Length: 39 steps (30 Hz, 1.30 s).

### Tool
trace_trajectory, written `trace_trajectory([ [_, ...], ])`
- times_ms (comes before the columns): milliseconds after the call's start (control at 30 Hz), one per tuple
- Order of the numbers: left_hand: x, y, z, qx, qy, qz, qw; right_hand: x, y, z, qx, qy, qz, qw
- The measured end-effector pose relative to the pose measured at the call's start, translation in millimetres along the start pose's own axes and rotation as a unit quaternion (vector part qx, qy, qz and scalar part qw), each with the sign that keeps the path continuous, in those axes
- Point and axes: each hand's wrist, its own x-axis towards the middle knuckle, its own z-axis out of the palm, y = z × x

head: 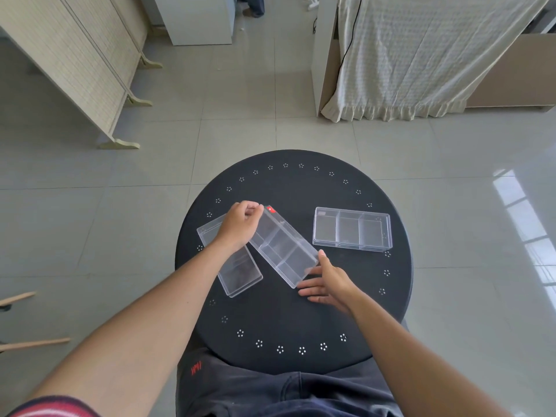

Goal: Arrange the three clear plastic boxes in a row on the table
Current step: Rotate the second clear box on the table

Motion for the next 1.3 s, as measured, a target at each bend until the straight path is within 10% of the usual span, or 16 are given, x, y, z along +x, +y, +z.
trace_trajectory([
  [1300, 25, -8, 4, 0.049, -0.091, -0.013, 0.995, 16, -22, 4, -0.124, 0.108, -0.088, 0.982],
])
